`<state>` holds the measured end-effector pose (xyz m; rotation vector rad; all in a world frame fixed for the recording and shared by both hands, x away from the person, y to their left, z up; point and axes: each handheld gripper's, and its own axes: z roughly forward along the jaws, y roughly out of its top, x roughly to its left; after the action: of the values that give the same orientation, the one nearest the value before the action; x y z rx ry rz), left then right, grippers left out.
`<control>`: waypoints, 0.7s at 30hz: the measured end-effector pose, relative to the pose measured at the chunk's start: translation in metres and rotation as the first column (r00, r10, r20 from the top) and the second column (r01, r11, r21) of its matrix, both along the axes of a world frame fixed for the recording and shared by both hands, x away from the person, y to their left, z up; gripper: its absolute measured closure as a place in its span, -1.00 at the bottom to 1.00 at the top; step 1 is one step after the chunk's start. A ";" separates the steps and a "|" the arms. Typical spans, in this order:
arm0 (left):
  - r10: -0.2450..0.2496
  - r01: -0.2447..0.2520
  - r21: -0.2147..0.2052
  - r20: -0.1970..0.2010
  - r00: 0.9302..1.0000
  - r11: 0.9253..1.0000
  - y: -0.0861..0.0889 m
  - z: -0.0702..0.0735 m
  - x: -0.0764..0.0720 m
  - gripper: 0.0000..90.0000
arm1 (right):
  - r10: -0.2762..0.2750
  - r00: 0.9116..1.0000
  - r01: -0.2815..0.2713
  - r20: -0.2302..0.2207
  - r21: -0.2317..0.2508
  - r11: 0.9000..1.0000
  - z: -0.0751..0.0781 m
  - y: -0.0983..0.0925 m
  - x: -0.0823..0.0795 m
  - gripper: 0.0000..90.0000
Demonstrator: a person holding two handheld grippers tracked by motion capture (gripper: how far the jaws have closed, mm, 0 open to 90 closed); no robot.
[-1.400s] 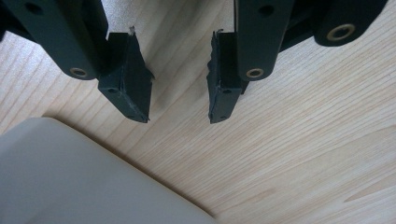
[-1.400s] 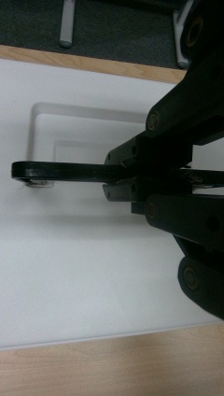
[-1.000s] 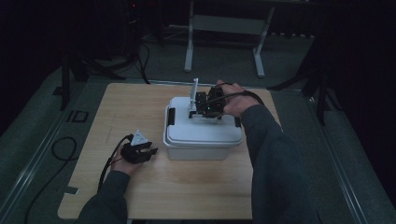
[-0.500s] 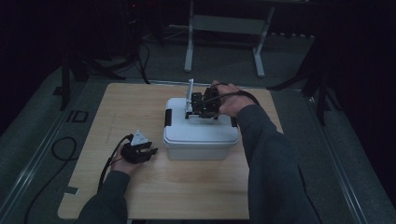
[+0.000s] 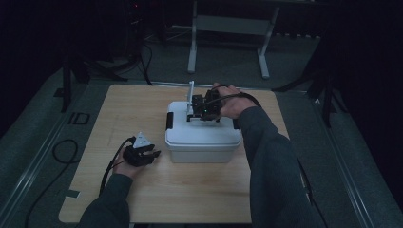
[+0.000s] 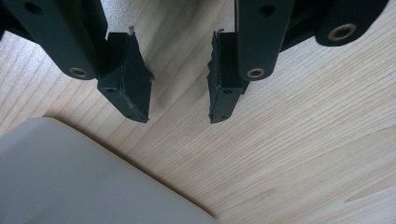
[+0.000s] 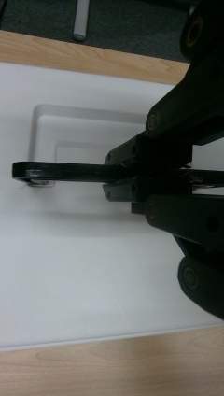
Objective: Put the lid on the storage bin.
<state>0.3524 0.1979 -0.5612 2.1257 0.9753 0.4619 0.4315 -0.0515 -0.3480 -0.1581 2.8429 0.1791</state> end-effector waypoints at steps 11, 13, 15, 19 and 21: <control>0.001 -0.001 -0.004 -0.002 1.000 1.000 0.000 0.000 0.000 0.31 | 0.004 1.000 -0.004 -0.008 -0.015 1.000 -0.007 0.003 0.002 0.88; 0.002 -0.002 -0.006 -0.002 1.000 1.000 0.000 0.000 0.000 0.31 | 0.005 1.000 -0.005 -0.010 -0.014 1.000 -0.008 0.004 0.002 0.88; 0.001 -0.001 -0.006 -0.003 1.000 1.000 0.000 0.000 0.000 0.31 | 0.004 1.000 -0.005 -0.012 -0.015 1.000 -0.008 0.004 0.002 0.88; 0.000 0.000 -0.004 -0.003 1.000 1.000 0.000 0.000 0.000 0.31 | 0.004 1.000 -0.004 -0.013 -0.014 1.000 -0.009 0.004 0.002 0.88; 0.000 0.000 -0.003 -0.003 1.000 1.000 0.000 0.000 0.000 0.31 | 0.003 1.000 -0.003 -0.013 -0.013 1.000 -0.009 0.004 0.002 0.88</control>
<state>0.3522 0.1979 -0.5613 2.1240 0.9770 0.4575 0.4338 -0.0478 -0.3572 -0.1647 2.8570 0.1631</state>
